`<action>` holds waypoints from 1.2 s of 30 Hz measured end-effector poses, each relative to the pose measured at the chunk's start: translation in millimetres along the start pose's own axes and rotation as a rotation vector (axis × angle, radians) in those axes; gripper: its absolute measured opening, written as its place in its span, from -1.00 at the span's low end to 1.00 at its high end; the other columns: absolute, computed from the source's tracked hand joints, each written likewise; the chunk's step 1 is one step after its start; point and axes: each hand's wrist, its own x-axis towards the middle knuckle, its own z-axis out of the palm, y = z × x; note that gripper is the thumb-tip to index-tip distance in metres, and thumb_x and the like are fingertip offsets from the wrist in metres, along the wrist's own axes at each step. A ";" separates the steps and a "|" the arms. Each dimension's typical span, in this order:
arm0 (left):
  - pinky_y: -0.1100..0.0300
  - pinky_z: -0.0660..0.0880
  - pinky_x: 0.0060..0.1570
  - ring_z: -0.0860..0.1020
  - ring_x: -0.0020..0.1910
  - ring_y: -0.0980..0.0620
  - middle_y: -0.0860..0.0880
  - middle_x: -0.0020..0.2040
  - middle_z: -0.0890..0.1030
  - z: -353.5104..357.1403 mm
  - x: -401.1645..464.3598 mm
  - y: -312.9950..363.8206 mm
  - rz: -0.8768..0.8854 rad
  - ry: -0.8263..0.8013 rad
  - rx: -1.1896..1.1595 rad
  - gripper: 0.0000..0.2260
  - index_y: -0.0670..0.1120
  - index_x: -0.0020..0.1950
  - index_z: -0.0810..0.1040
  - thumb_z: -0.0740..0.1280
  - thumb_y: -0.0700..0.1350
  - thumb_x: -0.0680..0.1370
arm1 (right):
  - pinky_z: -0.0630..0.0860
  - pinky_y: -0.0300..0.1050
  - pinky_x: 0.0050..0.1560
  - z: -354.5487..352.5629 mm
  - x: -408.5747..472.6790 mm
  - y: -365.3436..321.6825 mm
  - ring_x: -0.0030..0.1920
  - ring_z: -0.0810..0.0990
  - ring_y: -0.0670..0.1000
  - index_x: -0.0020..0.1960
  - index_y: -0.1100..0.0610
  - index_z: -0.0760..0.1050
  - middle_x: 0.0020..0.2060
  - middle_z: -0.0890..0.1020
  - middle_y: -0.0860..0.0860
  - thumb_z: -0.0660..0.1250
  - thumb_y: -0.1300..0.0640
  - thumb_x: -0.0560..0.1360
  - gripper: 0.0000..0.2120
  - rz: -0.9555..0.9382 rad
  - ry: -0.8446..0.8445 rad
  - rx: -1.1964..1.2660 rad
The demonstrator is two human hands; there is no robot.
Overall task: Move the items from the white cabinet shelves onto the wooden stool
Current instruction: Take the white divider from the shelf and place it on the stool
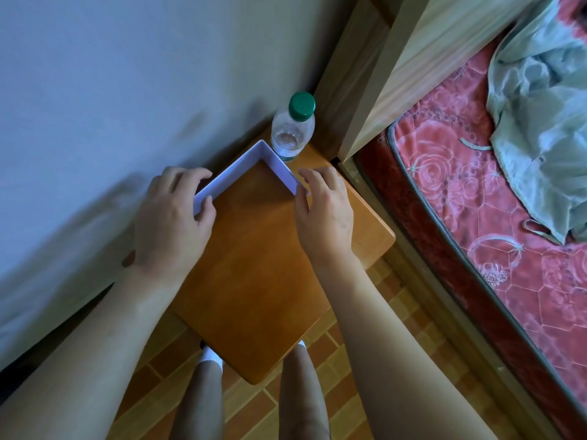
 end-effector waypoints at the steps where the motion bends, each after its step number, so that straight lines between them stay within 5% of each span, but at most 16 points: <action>1: -0.11 0.54 -0.04 0.52 0.16 -0.22 -0.14 0.19 0.55 -1.6 -3.5 0.7 0.010 0.005 0.002 -0.68 -0.12 0.34 0.55 0.38 -0.19 0.58 | 0.54 -0.11 -0.11 -1.5 -1.7 0.7 0.07 0.58 0.05 0.23 0.15 0.65 0.08 0.59 0.02 0.35 0.20 0.63 -0.79 0.009 0.007 0.000; 8: -0.09 0.42 0.45 0.42 0.44 -0.20 -0.20 0.45 0.42 6.8 -37.1 9.7 0.086 -0.122 0.022 -0.50 -0.20 0.54 0.41 0.36 -0.12 0.61 | 0.55 -0.08 -0.13 1.1 -9.3 3.8 -0.07 0.55 -0.04 0.19 0.19 0.64 0.04 0.56 0.01 0.30 0.27 0.65 -0.82 0.050 -0.001 0.072; 17: -0.27 0.29 0.53 0.25 0.60 -0.20 -0.17 0.61 0.27 13.4 -34.7 14.7 0.022 -0.163 0.067 -0.39 -0.12 0.64 0.27 0.35 -0.08 0.61 | 0.40 -0.36 -0.11 2.6 -5.8 -1.4 -0.09 0.44 -0.13 0.18 0.23 0.63 0.04 0.56 0.04 0.30 0.31 0.66 -0.83 0.032 0.016 0.111; 36: -0.30 0.33 0.49 0.25 0.61 -0.20 -0.18 0.62 0.26 15.6 -21.5 19.5 0.004 -0.163 0.063 -0.42 -0.10 0.62 0.32 0.33 -0.04 0.61 | 0.48 -0.21 -0.11 9.9 11.8 1.0 -0.08 0.49 -0.09 0.19 0.20 0.63 0.06 0.55 0.03 0.29 0.30 0.66 -0.82 0.043 0.011 0.135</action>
